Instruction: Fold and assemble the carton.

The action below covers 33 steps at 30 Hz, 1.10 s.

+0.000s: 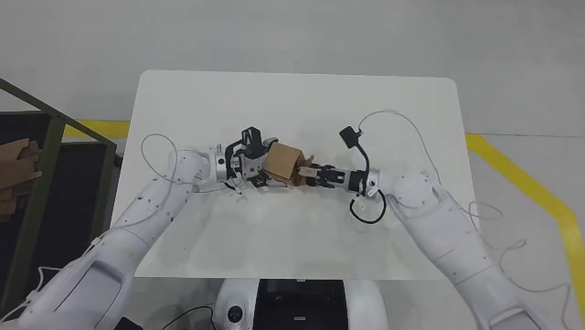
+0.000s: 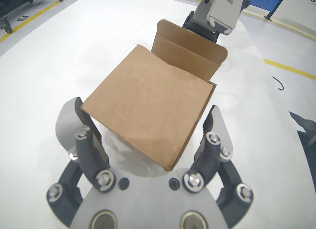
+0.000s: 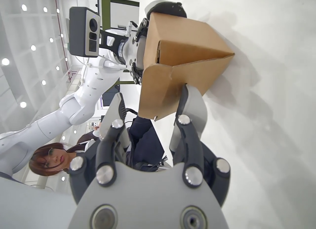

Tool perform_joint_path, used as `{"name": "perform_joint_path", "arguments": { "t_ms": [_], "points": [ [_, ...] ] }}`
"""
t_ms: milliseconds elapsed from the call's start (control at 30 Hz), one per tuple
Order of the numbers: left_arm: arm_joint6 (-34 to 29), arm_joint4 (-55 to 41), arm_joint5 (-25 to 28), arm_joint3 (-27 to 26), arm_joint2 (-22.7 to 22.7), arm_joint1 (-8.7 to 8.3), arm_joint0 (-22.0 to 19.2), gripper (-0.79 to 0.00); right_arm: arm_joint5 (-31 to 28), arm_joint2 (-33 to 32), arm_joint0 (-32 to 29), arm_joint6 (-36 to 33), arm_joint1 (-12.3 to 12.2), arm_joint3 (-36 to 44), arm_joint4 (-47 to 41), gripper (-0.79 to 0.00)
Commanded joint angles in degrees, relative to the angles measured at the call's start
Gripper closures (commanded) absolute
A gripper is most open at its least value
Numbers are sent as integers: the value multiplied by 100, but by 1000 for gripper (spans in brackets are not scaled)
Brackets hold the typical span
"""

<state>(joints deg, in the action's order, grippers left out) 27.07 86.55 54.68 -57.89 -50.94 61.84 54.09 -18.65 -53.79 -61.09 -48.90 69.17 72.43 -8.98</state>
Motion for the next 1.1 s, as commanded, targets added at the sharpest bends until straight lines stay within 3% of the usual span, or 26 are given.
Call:
{"name": "perform_joint_path", "arguments": {
  "t_ms": [0, 600, 867, 1067],
  "points": [
    [-14, 1, 4, -2, 0, 0, -3, -785, -113, -22, -36, -92, 10, -81, -295, -376],
    [-161, -16, 12, -68, 5, 4, -19, -785, -679, 152, 238, -370, 166, -819, -971, -286],
    [-148, -16, -3, -84, -15, -4, -1, -785, -604, 246, 336, -335, 217, -985, -870, -163],
    [-111, 4, 4, -90, -36, -17, 17, -785, -445, 273, 377, -246, 225, -1002, -633, -154]
  ]
}}
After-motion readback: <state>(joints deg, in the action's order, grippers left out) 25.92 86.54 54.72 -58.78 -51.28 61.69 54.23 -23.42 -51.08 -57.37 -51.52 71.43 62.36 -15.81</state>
